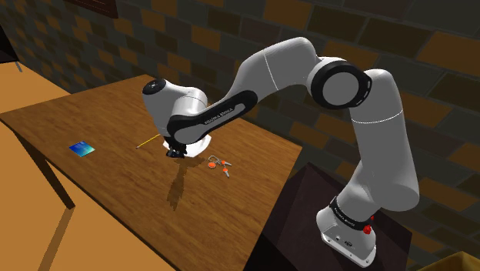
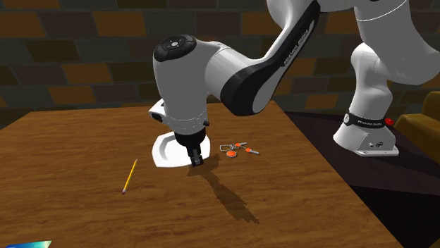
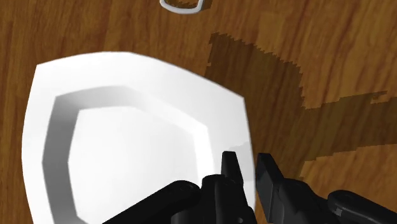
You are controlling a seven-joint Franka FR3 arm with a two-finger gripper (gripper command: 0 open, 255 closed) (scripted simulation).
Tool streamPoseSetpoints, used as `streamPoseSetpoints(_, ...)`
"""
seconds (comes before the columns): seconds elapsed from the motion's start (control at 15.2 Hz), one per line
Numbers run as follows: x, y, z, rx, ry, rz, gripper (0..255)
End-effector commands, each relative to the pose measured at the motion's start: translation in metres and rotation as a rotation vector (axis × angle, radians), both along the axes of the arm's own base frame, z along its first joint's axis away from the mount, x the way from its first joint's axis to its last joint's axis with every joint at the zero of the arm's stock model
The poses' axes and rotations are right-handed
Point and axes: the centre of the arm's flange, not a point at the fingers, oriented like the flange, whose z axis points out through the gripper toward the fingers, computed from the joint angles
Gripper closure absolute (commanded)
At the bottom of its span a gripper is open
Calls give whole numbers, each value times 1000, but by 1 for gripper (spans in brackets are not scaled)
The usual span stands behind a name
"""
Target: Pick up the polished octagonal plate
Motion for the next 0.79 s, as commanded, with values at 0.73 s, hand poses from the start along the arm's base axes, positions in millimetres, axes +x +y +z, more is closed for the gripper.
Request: streamPoseSetpoints(0.73,0,0,52,1,1,2,255)
